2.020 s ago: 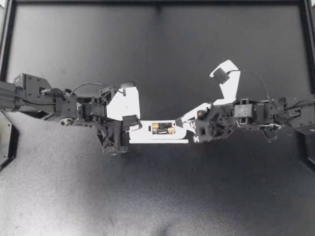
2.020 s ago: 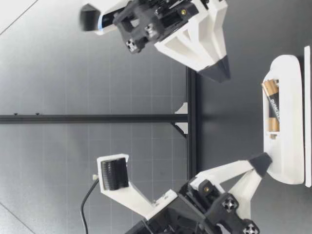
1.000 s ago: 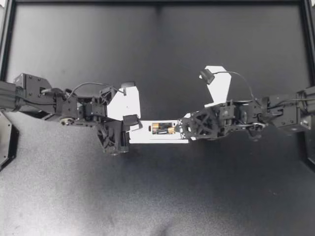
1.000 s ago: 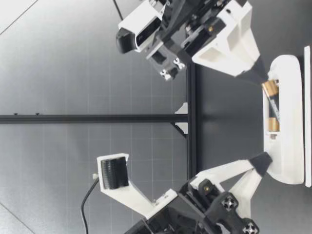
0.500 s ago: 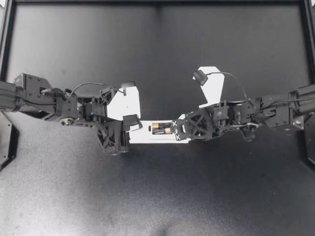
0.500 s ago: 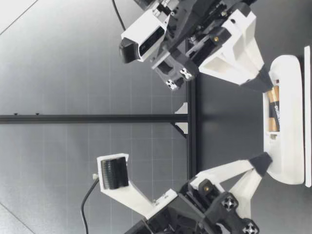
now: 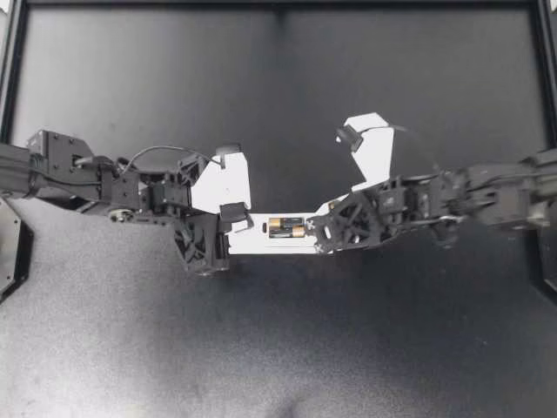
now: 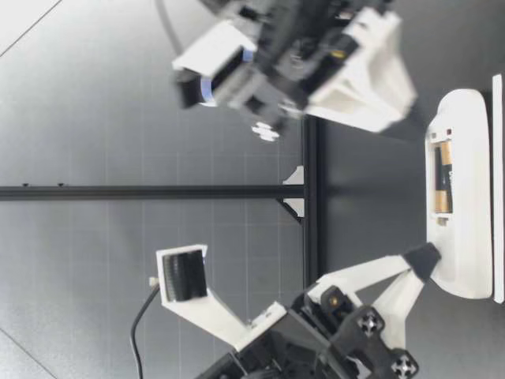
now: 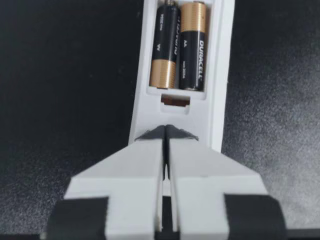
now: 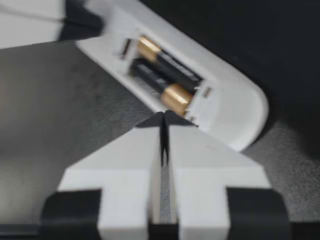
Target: Place the battery into the slot of the remote controller.
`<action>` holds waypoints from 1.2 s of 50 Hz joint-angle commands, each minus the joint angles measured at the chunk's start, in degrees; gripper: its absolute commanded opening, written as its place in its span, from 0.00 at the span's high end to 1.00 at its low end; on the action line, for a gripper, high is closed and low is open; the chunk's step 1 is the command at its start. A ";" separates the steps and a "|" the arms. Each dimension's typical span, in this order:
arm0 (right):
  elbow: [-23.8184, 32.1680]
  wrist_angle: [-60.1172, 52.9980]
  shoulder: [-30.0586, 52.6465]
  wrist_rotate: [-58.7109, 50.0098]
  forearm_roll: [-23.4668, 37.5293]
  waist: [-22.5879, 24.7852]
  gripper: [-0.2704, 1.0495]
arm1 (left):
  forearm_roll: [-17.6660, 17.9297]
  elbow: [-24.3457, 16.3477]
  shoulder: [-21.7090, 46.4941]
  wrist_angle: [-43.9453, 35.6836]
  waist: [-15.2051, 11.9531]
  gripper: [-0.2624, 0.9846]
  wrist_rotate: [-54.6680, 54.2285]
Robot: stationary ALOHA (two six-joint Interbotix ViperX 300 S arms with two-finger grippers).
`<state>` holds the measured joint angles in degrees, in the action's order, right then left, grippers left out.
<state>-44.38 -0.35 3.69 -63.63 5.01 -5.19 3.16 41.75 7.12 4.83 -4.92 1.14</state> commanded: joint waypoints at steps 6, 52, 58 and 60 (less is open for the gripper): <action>-1.14 2.46 -6.24 0.00 6.33 0.00 0.86 | 0.09 -3.43 -0.88 -3.43 1.05 0.91 0.18; -3.69 1.32 -9.32 0.18 9.58 -0.35 0.86 | 0.09 -11.51 8.35 -1.76 1.41 0.91 0.00; -3.08 1.32 -10.63 0.26 13.97 -0.35 0.86 | 0.18 -10.20 4.66 -2.11 1.49 0.91 -0.18; -2.81 1.32 -11.34 0.35 16.88 -0.35 0.86 | 0.18 -9.49 2.99 -2.20 1.49 0.91 -0.35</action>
<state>-48.69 1.49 -5.19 -63.46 18.28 -5.27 3.34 32.08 14.50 3.08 -3.25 0.97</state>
